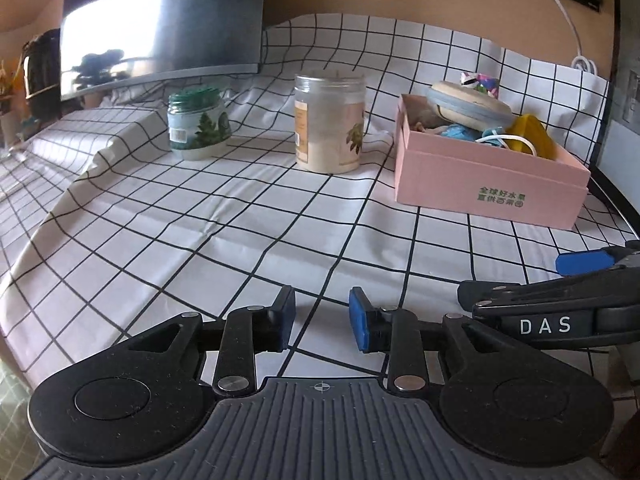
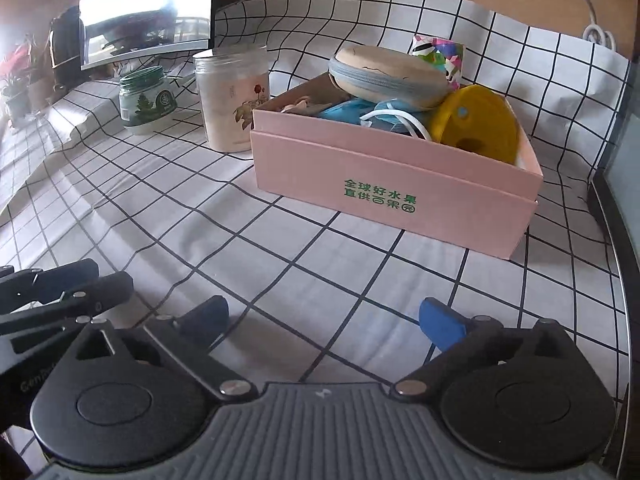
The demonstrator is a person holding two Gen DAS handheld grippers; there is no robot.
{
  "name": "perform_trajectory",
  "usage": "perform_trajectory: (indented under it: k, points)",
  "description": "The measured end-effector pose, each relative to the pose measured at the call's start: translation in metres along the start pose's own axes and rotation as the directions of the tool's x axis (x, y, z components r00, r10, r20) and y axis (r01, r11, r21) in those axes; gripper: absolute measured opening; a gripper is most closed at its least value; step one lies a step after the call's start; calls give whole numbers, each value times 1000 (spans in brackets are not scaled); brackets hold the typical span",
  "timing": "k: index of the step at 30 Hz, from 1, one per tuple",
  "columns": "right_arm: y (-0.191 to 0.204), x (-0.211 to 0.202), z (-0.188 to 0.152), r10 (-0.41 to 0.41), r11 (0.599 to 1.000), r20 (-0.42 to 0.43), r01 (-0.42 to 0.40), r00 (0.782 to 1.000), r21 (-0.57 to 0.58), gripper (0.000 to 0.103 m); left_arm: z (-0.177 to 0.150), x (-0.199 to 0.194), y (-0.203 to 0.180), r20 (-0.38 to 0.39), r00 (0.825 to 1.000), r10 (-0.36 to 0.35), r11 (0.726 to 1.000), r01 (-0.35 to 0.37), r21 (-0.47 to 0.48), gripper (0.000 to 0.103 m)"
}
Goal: Organize soft objects
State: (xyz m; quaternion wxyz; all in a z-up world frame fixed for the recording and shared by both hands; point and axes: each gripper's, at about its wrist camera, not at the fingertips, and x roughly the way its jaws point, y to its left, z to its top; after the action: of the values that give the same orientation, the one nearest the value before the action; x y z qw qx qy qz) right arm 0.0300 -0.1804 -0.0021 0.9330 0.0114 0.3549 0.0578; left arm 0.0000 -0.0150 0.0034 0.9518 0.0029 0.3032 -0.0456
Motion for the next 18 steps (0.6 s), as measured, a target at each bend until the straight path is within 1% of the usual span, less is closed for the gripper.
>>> perform_trajectory:
  k: [4,8,18]
  points:
    - [-2,-2,-6,10,1000,38,-10,999,-2,103,-1,-1,0,4,1000,-6,1000,6,8,33]
    - [0,-3,-9,-3,1000,65,3,998,7,103,-1,-1,0,4,1000,-5,1000,5,11,33]
    - [0,-3,-9,-7,1000,66,6,998,8,103,-3,-2,3,14,1000,-15,1000,15,6,33]
